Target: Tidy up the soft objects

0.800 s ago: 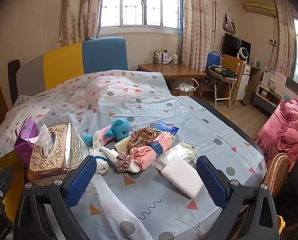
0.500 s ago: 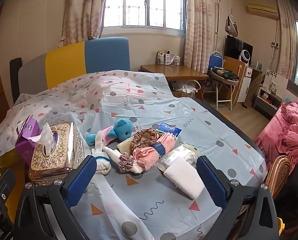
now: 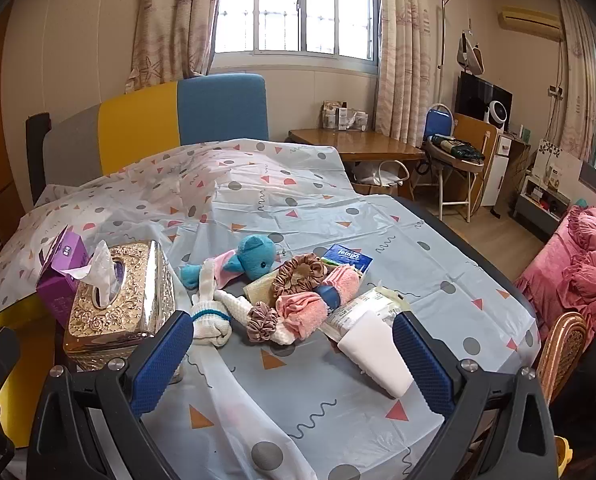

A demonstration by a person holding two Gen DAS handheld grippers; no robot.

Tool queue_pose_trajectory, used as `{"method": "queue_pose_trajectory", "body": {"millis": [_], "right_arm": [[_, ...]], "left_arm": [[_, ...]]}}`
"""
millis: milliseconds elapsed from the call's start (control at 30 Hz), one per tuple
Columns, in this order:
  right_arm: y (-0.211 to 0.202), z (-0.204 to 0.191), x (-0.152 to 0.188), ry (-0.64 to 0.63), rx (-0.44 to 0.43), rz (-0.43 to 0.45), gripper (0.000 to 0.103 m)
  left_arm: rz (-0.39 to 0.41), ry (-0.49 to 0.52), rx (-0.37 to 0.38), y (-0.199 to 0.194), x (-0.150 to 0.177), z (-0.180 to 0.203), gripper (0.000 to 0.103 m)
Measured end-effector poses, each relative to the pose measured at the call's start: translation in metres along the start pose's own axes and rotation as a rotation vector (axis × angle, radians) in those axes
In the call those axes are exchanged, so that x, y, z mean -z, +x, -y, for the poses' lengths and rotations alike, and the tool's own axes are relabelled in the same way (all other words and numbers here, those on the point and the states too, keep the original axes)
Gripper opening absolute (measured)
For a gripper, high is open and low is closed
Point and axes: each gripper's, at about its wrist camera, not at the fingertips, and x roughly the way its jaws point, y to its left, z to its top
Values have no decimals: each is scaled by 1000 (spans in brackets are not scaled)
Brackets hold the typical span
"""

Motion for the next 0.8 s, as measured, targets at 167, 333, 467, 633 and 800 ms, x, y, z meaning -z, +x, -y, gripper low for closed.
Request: {"method": "queue_pose_trajectory", "body": {"millis": [167, 333, 467, 633, 800], "right_arm": [[0, -2, 0, -2, -1, 0, 102], [0, -2, 0, -2, -1, 0, 102], [3, -2, 1, -1, -3, -5, 102], [9, 2, 1, 0, -1, -13, 102], [16, 9, 1, 8, 7, -26, 102]], "left_arm": [[-2, 1, 3, 0, 0, -1, 103], [-7, 3, 6, 0, 1, -1, 103], [-10, 6, 4, 1, 2, 0, 103], [-24, 16, 2, 5, 3, 1, 103], [-35, 23, 2, 8, 4, 3, 103]]}}
